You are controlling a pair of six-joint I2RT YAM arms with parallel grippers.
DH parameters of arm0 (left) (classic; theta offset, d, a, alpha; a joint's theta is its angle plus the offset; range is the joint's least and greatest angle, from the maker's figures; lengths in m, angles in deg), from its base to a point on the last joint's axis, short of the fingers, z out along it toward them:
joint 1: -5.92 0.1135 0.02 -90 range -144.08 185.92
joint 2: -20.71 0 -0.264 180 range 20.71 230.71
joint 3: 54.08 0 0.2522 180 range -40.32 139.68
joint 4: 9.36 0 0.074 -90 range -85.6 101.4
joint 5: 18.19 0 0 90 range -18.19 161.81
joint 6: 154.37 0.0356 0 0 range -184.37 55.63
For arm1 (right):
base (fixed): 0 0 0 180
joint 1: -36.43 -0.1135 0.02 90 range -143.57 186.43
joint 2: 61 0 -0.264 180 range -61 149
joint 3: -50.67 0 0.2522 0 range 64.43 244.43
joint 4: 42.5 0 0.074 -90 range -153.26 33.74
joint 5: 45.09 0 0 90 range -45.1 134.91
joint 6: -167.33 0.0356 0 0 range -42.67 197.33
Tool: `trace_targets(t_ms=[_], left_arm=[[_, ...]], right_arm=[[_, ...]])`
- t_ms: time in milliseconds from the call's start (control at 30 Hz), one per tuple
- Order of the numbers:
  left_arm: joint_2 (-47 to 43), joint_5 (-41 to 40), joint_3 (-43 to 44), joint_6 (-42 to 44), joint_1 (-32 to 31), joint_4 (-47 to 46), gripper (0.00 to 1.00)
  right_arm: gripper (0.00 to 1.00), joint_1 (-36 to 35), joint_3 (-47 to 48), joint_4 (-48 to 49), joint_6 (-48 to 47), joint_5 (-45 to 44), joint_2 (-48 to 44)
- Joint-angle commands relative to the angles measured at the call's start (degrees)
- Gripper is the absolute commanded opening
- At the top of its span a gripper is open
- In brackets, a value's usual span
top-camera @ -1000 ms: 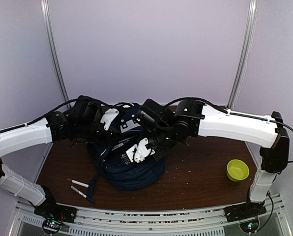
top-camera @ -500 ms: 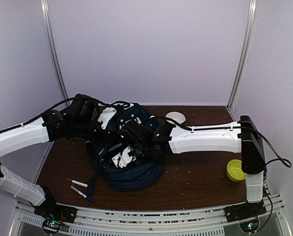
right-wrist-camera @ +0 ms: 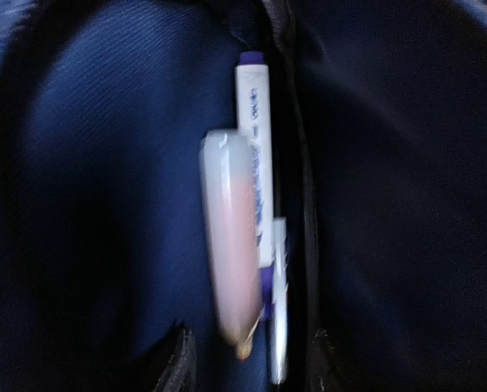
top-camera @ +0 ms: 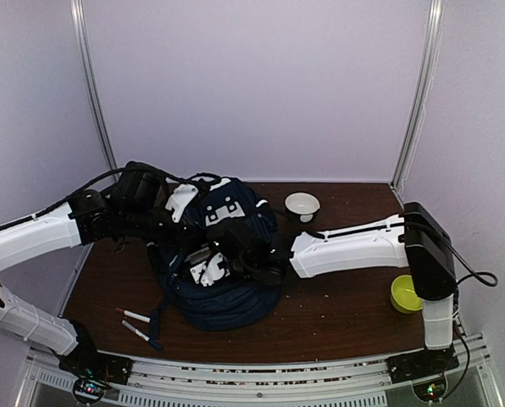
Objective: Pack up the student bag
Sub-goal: Place the pen in the upper front pocket of the bag, then set the student bag in the upper front pocket.
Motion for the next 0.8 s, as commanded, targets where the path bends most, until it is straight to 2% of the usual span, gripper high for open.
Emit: trace_targets(t_ms=[0, 67, 133, 167, 200, 300, 500, 667, 767], left_arm=[[-1.9, -0.9, 0.2, -2.8, 0.4, -4.7, 0.0], [-1.7, -3.2, 0.0, -4.4, 0.4, -3.8, 0.01], [-1.5, -7.6, -0.1, -7.3, 0.4, -1.8, 0.32], [-1.5, -9.1, -0.2, -8.8, 0.5, -0.6, 0.42], [-1.4, -9.9, -0.4, -10.4, 0.4, 0.7, 0.48], [-1.0, -14.9, -0.4, -16.0, 0.4, 7.7, 0.55], [-1.8, -25.4, -2.3, -36.4, 0.6, 26.6, 0.6], [-13.8, -30.4, -10.7, -58.9, 0.6, 34.2, 0.53], [-20.0, -28.8, -16.5, -70.8, 0.8, 35.1, 0.48]], right_arm=[[0.49, 0.5, -4.7, -7.9, 6.1, 6.7, -9.9], [0.49, 0.5, -5.4, -14.2, 9.3, 11.4, -13.2], [0.49, 0.6, -6.2, -20.8, 11.6, 16.5, -16.1], [0.5, 0.5, -6.4, -23.7, 12.4, 19.0, -17.4], [0.49, 0.5, -7.1, -25.9, 13.7, 21.2, -18.5], [0.5, 0.5, -10.9, -27.5, 17.7, 24.6, -21.9], [0.49, 0.9, -16.6, -27.8, 23.1, 30.0, -24.7], [0.49, 1.3, -18.3, -28.6, 28.2, 34.9, -26.0], [0.49, 1.4, -16.1, -30.6, 29.1, 37.0, -25.0]])
